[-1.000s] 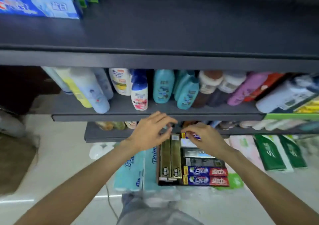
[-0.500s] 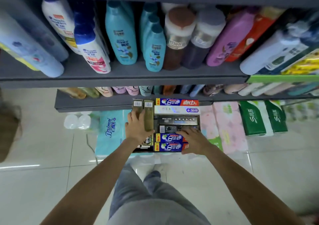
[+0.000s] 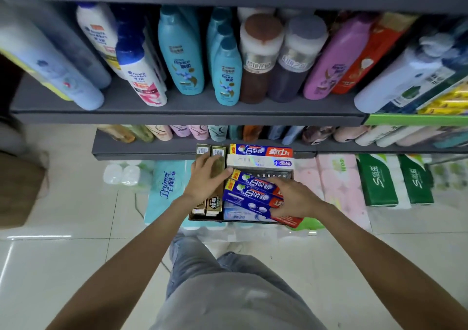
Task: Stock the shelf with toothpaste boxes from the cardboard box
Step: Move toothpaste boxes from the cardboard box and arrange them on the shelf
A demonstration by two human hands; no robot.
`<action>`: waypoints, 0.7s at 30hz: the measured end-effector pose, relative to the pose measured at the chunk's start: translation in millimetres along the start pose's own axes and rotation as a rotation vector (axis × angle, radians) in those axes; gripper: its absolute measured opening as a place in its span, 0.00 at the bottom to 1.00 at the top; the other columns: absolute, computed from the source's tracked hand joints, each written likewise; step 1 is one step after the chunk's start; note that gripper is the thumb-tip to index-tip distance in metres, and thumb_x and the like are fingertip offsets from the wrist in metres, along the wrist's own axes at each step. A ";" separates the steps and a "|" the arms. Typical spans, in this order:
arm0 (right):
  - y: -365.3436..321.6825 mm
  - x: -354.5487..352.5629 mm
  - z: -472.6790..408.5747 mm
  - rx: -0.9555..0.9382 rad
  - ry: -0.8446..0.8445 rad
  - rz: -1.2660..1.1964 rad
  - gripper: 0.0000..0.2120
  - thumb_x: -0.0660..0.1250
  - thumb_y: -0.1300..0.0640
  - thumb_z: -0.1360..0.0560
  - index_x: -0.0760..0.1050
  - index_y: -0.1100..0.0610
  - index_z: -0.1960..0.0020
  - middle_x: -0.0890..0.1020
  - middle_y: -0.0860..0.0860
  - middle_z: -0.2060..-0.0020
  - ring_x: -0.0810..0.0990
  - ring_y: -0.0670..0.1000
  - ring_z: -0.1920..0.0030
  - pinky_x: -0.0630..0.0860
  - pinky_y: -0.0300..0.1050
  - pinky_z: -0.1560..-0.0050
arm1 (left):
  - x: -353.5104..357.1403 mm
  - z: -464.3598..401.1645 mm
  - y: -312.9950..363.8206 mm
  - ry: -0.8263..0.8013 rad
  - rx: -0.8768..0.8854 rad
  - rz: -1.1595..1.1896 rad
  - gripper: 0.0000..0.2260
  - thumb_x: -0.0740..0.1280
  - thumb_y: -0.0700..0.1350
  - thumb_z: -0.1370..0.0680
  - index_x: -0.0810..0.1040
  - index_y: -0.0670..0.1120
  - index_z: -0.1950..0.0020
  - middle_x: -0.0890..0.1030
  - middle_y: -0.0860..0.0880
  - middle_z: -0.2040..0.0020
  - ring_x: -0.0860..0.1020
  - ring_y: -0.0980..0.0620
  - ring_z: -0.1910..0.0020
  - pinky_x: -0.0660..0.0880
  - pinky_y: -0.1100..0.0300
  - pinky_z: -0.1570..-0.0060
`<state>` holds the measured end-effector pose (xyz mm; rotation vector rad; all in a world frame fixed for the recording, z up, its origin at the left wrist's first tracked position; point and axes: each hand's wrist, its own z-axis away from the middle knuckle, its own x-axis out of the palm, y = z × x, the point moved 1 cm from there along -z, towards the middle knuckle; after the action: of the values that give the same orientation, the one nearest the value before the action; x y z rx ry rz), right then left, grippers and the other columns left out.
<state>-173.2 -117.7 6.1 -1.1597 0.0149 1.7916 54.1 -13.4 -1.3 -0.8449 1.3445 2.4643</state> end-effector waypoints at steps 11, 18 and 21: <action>-125.6 -135.6 68.9 -0.291 0.487 -0.602 0.36 0.78 0.43 0.40 0.65 0.44 0.38 0.76 0.36 0.45 0.77 0.35 0.47 0.72 0.32 0.46 | -87.4 97.5 142.2 0.017 0.342 0.749 0.25 0.72 0.49 0.28 0.66 0.52 0.35 0.79 0.54 0.42 0.79 0.58 0.47 0.78 0.61 0.48; -198.5 -170.2 73.3 -0.436 0.596 -0.339 0.38 0.73 0.35 0.39 0.62 0.42 0.34 0.74 0.43 0.39 0.75 0.42 0.43 0.71 0.41 0.44 | -140.7 110.6 163.8 0.380 0.309 0.820 0.30 0.78 0.48 0.35 0.70 0.47 0.37 0.81 0.49 0.44 0.81 0.53 0.46 0.78 0.52 0.46; -217.3 -195.8 67.4 -0.531 0.450 -0.524 0.23 0.68 0.36 0.31 0.65 0.40 0.40 0.77 0.41 0.45 0.79 0.41 0.49 0.75 0.40 0.50 | -175.4 106.5 167.9 0.422 0.321 0.831 0.25 0.73 0.43 0.29 0.68 0.45 0.35 0.80 0.47 0.42 0.81 0.51 0.48 0.79 0.55 0.50</action>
<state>-48.6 -107.9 279.0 -1.7344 -0.4815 1.0686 82.7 -5.1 262.2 -0.8718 2.5954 2.5312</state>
